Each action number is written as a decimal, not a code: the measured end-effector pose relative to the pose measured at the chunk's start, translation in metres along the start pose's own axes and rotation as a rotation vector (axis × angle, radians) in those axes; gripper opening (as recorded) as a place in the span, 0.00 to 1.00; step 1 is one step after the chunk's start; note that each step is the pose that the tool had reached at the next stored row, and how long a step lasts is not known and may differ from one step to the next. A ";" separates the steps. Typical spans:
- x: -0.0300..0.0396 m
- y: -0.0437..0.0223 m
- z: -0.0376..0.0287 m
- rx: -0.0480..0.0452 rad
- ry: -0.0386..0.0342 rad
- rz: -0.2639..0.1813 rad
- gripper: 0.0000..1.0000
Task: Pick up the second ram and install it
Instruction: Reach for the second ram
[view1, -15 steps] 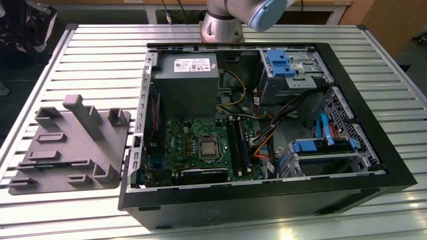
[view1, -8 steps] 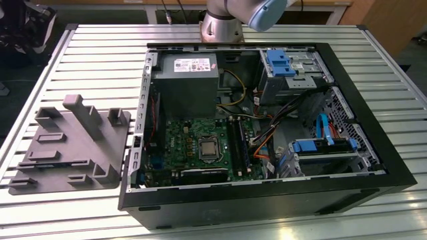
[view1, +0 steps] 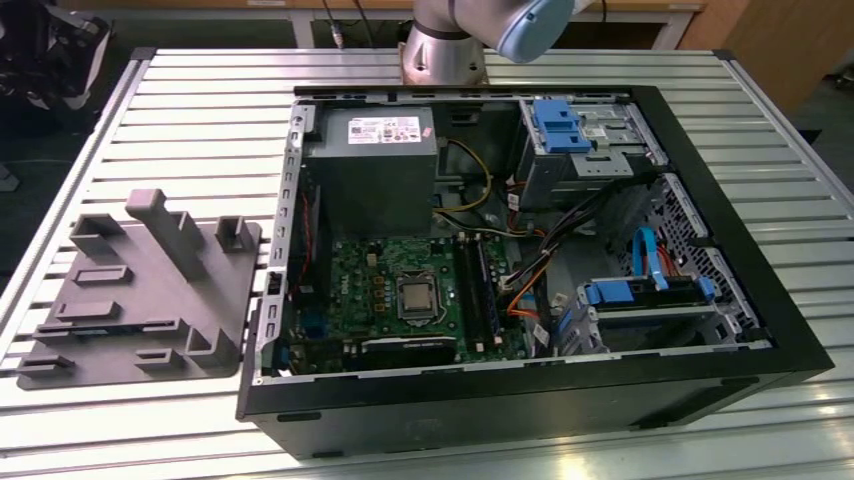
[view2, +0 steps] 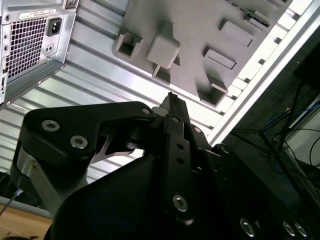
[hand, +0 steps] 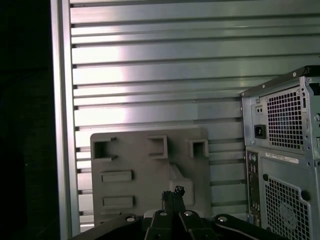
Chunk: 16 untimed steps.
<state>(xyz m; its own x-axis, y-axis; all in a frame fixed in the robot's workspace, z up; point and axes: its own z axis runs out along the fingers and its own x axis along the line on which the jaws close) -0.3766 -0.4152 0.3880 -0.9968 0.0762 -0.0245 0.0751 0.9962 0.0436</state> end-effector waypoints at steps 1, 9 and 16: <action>0.0001 -0.0003 0.0000 0.0000 0.0000 0.000 0.11; 0.0008 -0.0031 0.0001 0.0001 0.0000 0.000 0.11; 0.0021 -0.0051 0.0004 0.0000 -0.0001 0.000 0.11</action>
<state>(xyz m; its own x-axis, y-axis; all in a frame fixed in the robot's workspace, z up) -0.3790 -0.4201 0.3873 -0.9968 0.0763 -0.0246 0.0752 0.9962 0.0436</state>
